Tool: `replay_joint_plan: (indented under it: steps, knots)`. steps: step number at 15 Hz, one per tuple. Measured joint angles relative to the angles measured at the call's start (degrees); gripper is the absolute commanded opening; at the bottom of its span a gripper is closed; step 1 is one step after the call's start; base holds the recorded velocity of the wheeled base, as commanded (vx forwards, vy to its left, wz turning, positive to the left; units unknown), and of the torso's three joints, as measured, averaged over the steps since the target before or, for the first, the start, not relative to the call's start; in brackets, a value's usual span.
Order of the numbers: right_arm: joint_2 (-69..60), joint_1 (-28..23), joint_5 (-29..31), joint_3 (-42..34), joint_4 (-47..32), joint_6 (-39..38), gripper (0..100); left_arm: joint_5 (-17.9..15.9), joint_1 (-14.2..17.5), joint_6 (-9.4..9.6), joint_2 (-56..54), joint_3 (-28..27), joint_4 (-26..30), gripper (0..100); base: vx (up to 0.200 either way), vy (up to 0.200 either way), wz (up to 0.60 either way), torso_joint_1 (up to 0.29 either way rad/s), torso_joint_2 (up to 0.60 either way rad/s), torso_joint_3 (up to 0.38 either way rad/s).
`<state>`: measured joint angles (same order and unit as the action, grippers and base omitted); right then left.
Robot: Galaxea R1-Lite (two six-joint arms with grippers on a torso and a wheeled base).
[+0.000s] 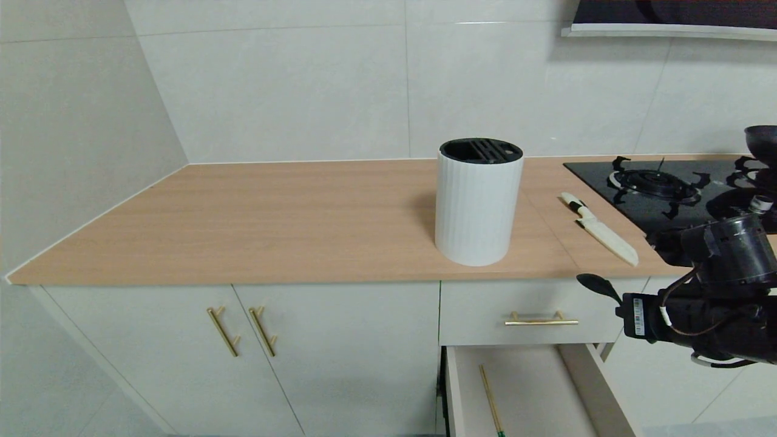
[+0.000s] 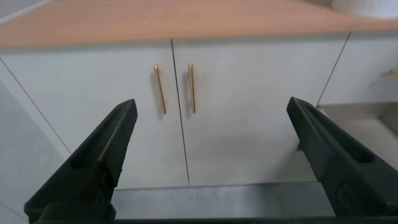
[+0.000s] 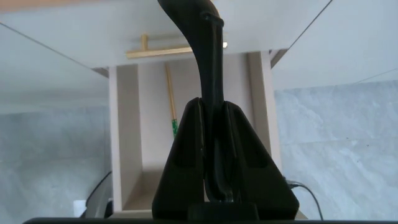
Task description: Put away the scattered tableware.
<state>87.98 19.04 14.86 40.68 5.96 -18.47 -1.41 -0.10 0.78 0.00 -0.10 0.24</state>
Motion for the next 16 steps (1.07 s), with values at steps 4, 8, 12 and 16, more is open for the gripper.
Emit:
replay_joint_plan:
  steps: [4, 8, 12, 16]
  knots:
    - [0.5, 0.05, -0.02, -0.11, 0.0, 0.0, 0, 0.0, -0.01, 0.0, 0.0, 0.0, 0.0, 100, 0.0, 0.0, 0.0, -0.206, 0.5, 0.283]
    - [1.51, 0.09, -0.02, -0.24, 0.0, 0.02, 0, 0.0, -0.01, 0.0, 0.0, 0.0, -0.04, 100, 0.0, 0.0, 0.0, -0.185, 0.49, 0.292]
    - [2.18, 0.33, -0.02, -0.33, 0.0, 0.02, 0, 0.0, 0.02, 0.01, 0.0, 0.0, 0.0, 100, 0.0, 0.0, 0.0, -0.162, 0.46, 0.299]
    - [2.93, 0.44, -0.02, -0.33, 0.0, 0.02, 0, 0.0, 0.02, 0.0, 0.0, 0.0, 0.0, 100, 0.0, 0.0, 0.0, -0.129, 0.45, 0.319]
